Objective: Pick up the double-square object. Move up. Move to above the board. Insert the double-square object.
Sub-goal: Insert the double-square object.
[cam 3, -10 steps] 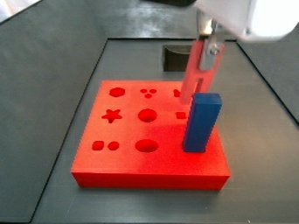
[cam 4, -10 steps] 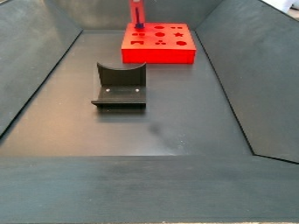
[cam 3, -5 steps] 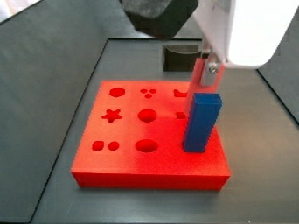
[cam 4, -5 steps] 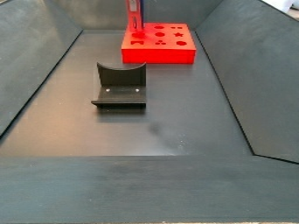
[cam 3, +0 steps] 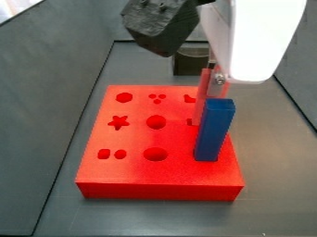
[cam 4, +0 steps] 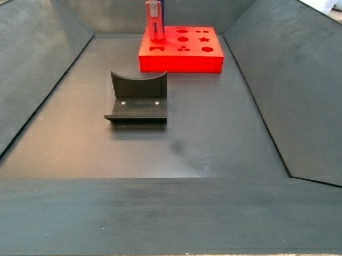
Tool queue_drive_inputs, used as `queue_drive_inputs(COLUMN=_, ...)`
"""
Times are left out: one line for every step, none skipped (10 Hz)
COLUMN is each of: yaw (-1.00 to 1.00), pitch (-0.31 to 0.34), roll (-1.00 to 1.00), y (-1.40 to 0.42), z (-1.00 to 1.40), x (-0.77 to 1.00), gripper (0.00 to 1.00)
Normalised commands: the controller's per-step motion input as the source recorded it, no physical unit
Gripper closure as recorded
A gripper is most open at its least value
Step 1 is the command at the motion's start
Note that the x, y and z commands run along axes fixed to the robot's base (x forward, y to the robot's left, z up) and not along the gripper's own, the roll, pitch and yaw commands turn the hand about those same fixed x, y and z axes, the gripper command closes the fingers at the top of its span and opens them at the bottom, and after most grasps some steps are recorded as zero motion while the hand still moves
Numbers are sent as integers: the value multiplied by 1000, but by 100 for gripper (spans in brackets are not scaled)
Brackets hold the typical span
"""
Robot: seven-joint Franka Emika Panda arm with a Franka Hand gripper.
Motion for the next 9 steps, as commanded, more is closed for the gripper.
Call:
queue_drive_inputs(yaw=0, pitch=-104, roll=139, y=0, z=-460, x=-214, gripper=100)
queue_drive_inputs(yaw=0, pitch=-110, roll=150, y=0, z=-477, x=-206, gripper=100)
queue_drive_inputs(yaw=0, pitch=-110, roll=146, y=0, z=-466, x=-200, gripper=100)
queue_drive_inputs(yaw=0, pitch=-107, roll=147, y=0, z=-457, x=-183, gripper=100)
queue_drive_inputs(yaw=0, pitch=-99, roll=157, y=0, z=-517, x=-91, gripper=100)
queue_drive_inputs(yaw=0, pitch=-84, roll=209, y=-26, z=-603, x=-37, gripper=100)
queue_drive_inputs(yaw=0, pitch=-91, roll=0, y=0, z=-89, x=-29, gripper=100)
queue_drive_inputs(yaw=0, pitch=-11, roll=-31, y=20, z=0, x=0, gripper=100)
queue_drive_inputs(yaw=0, pitch=0, roll=0, y=0, z=0, x=0, gripper=100)
